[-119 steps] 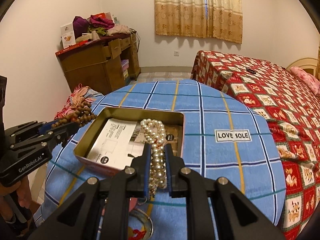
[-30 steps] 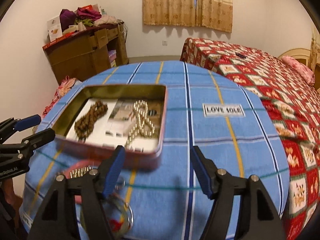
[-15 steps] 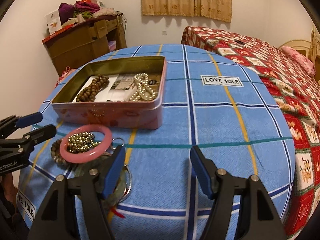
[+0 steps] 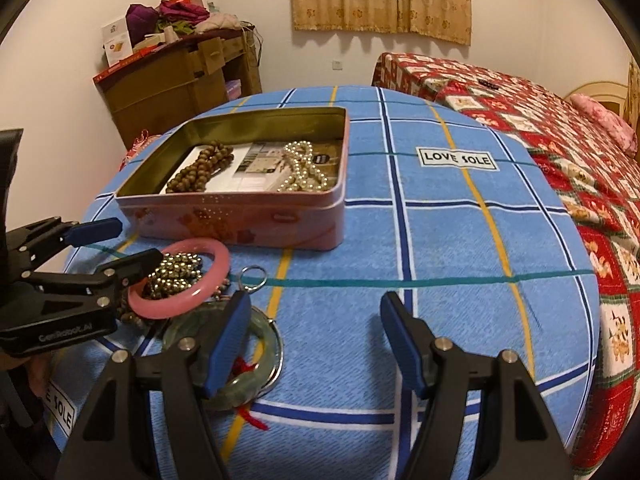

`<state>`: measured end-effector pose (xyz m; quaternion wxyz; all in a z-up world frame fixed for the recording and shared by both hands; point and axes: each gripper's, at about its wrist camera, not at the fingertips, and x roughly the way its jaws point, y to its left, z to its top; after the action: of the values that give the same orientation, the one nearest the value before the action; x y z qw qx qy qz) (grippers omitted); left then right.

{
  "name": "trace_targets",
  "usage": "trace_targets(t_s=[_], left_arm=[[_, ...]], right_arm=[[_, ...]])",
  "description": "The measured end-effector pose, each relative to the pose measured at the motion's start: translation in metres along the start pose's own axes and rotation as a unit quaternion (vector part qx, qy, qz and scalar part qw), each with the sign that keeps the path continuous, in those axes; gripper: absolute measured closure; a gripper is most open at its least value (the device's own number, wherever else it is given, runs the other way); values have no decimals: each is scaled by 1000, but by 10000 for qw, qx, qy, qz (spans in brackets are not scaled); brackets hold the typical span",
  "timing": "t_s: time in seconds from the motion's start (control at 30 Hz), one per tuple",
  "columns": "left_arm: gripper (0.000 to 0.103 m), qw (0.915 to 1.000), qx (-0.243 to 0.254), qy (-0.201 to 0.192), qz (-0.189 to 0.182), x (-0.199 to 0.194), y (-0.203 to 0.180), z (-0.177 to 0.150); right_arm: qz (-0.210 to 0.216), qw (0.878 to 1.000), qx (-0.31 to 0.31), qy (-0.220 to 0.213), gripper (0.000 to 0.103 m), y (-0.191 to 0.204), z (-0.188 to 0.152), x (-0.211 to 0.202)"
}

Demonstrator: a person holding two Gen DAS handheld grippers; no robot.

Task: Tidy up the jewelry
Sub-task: 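Grasp the pink bangle with the left gripper while the right gripper grasps the green jade bangle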

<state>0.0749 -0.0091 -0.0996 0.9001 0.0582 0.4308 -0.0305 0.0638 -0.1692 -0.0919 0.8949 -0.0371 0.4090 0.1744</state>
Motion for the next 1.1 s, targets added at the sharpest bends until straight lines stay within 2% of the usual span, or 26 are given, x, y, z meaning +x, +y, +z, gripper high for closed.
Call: trace_targets(t_s=[0.1, 0.17, 0.2, 0.23, 0.27, 0.37, 0.63, 0.7, 0.77, 0.83, 1.0, 1.03, 1.07, 1.1], left_arm=[[34, 9999, -97, -35, -86, 0, 4, -2], [40, 9999, -55, -62, -118, -1, 2, -2], [56, 9996, -30, -66, -281, -3, 0, -3], [78, 9993, 14, -66, -361, -4, -2, -3], [88, 9991, 64, -40, -412, -4, -5, -3], [87, 9985, 171, -77, -523, -7, -9, -5], [92, 9972, -52, -222, -715, -21, 1, -7], [92, 9970, -75, -272, -721, -25, 2, -6], [92, 9967, -88, -331, -741, -30, 3, -5], [92, 9965, -90, -366, -748, -32, 2, -5], [93, 9961, -106, -423, -766, -37, 4, -6], [93, 9960, -121, -444, -770, -39, 4, -5], [93, 9958, -134, -469, -770, -40, 5, -5], [93, 9958, -125, -494, -766, -42, 5, -5]], right_arm=[[-4, 10000, -21, 6, 33, 1, -1, 0], [12, 10000, 2, 15, 33, 0, -2, 0], [18, 10000, 6, 16, 33, 0, -2, 0], [20, 10000, 0, 19, 33, 0, -2, 0], [22, 10000, -5, 14, 33, 0, -2, 0], [25, 10000, -38, 19, 33, 1, -3, 0], [141, 9999, -92, 37, 34, 4, -5, -1], [180, 9997, -122, 53, 40, 4, -5, -2], [221, 9996, -170, 94, 53, 6, -5, -2], [334, 9991, -209, 179, 60, 8, -7, 1], [412, 9977, -422, 341, 71, 15, -11, 6], [422, 9975, -465, 332, 74, 16, -11, 5], [466, 9973, -453, 336, 84, 16, -11, 5], [470, 9975, -411, 334, 86, 15, -11, 4]])
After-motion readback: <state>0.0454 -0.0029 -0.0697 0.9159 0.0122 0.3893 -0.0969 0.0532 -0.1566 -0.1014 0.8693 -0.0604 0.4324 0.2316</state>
